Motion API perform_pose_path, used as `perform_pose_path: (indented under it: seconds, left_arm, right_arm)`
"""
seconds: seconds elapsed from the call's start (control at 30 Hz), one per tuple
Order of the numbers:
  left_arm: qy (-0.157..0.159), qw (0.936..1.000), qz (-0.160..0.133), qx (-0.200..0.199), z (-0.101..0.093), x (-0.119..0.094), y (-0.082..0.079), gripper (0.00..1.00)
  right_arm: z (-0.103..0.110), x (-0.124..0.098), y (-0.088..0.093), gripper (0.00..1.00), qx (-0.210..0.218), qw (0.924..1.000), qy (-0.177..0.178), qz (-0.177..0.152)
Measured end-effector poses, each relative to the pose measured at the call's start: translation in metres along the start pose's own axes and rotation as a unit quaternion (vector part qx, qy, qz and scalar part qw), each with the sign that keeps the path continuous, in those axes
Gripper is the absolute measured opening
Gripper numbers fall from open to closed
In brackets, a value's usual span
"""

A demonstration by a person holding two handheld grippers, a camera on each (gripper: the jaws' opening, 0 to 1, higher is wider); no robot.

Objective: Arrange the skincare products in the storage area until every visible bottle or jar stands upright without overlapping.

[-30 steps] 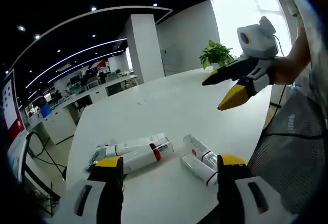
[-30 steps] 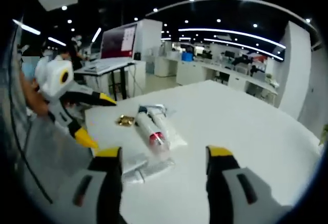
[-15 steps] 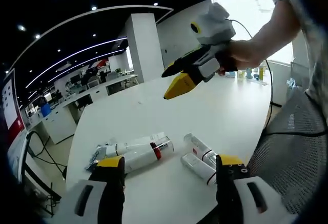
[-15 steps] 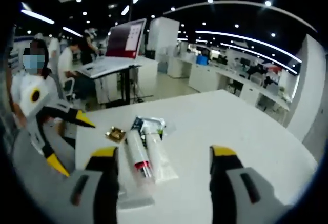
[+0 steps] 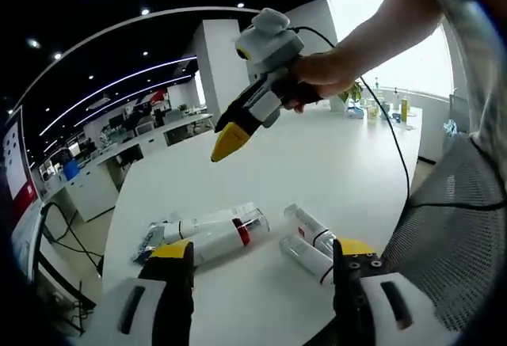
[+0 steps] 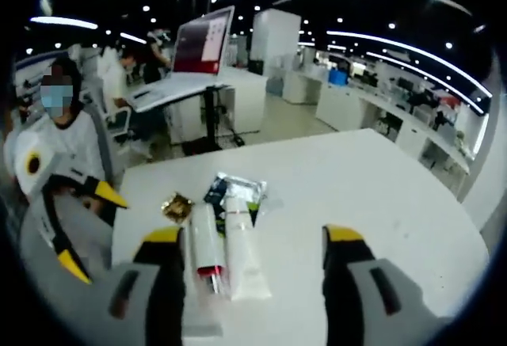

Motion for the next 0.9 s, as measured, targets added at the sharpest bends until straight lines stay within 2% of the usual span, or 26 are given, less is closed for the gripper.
perform_pose_path:
  seconds: [0.2, 0.43, 0.57, 0.9]
  left_arm:
    - [0.0, 1.0, 0.004, 0.0, 0.0, 0.0, 0.001, 0.73]
    - [-0.002, 1.0, 0.006, 0.001, 0.001, 0.001, 0.002, 0.72]
    - [-0.002, 1.0, 0.008, 0.0, 0.001, 0.001, 0.002, 0.71]
    - [0.0, 0.9999, 0.012, 0.0, 0.001, 0.001, 0.003, 0.68]
  right_arm:
    - [-0.009, 0.021, 0.006, 0.64, -0.001, 0.9992, -0.012, 0.039]
    - [-0.021, 0.043, 0.002, 0.6, 0.018, 0.9973, -0.028, 0.065]
    - [-0.024, 0.055, 0.004, 0.58, 0.014, 0.9956, -0.037, 0.085]
    - [-0.028, 0.076, 0.02, 0.54, 0.025, 0.9896, -0.047, 0.133]
Point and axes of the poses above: the point that each gripper's makers call its tool centre point, and the gripper's own axes: x roughly forward along the fingers, z roughly to its left, y roughly out of its underside, the point moved 7 cm from there along -x, roughly backward along the fingers, and after that the axes turned 1 degree about x, right-handed, at the moved point
